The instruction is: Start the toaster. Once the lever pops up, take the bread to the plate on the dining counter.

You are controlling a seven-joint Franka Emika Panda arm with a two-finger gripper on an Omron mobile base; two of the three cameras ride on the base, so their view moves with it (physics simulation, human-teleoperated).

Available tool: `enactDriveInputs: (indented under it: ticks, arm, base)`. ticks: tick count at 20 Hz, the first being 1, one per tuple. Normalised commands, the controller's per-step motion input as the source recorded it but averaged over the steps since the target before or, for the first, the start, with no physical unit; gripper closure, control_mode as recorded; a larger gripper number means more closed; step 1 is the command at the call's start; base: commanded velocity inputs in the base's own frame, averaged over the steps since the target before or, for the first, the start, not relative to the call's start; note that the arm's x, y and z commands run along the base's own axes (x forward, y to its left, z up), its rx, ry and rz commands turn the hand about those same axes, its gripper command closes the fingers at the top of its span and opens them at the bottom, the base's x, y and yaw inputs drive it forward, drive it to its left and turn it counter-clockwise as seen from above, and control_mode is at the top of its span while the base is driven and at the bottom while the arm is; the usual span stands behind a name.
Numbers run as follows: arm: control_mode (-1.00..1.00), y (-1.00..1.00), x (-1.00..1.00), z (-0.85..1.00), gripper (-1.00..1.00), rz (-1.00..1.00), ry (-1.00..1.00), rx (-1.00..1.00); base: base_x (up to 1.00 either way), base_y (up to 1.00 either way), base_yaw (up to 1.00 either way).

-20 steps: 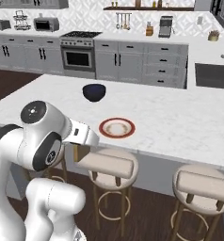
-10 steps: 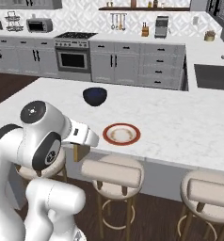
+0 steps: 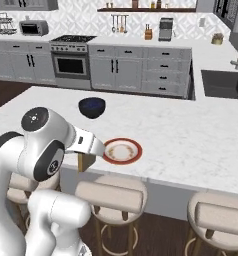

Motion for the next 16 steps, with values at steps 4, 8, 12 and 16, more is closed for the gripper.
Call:
enactDriveInputs:
  ticks: [4, 8, 12, 16]
  arm:
    - [1.00, 0.00, 0.00, 0.00, 1.00, 0.00, 0.00, 0.00]
    - [-1.00, 0.00, 0.09, -0.08, 1.00, -0.01, 0.00, 0.01]
    - [-1.00, 0.02, 0.50, -0.25, 1.00, -0.02, 0.00, 0.03]
    - [-1.00, 0.11, 0.92, -0.20, 1.00, 0.00, 0.00, 0.07]
  base:
    - [0.21, -0.25, -0.04]
    - [0.24, -0.04, -0.02]
    - [0.00, 0.00, 0.00]
    - [0.00, 0.00, 0.00]
